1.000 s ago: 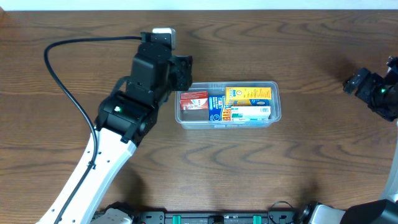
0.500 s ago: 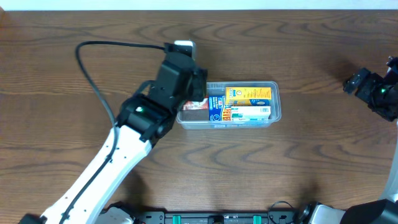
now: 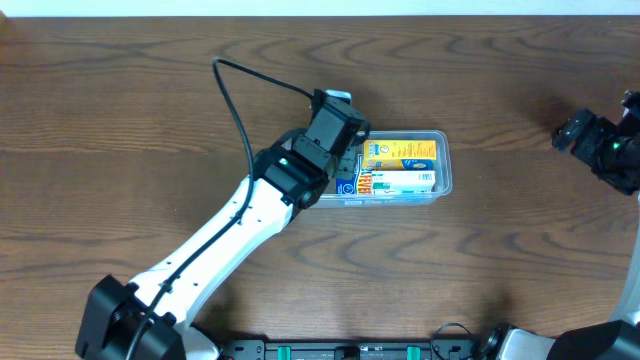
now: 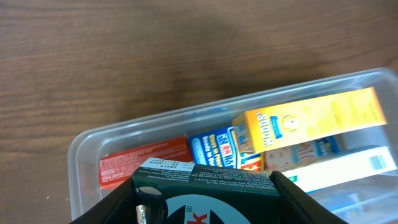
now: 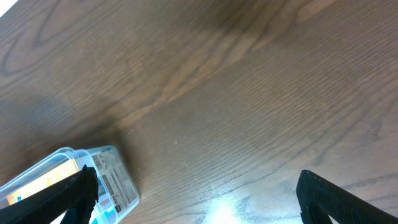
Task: Pack container
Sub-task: 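Carry the green tin right over the container's left end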
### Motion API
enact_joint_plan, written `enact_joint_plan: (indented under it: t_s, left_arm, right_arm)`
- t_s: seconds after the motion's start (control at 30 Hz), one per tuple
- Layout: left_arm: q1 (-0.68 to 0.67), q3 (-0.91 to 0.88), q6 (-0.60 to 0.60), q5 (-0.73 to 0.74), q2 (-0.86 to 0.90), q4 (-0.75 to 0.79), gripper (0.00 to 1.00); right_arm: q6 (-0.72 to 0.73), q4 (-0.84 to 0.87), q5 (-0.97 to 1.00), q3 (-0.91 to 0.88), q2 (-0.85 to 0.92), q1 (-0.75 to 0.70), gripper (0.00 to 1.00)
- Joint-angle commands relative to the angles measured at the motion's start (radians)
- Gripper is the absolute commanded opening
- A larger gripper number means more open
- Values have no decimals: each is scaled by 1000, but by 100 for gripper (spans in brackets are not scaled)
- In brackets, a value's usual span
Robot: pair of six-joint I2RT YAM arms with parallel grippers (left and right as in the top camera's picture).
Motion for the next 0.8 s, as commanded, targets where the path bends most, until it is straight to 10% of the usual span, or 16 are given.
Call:
enact_joint_plan:
  t_s: [0.0,0.77]
  left_arm:
    - [-4,-16,-28,-74,6,-5,56]
    - [-4,-285,-102,-211,9,296,56]
  right_arm:
    - [11,0,-4,14,3,-5,99]
    - [11,0,-4,14,3,-5,99]
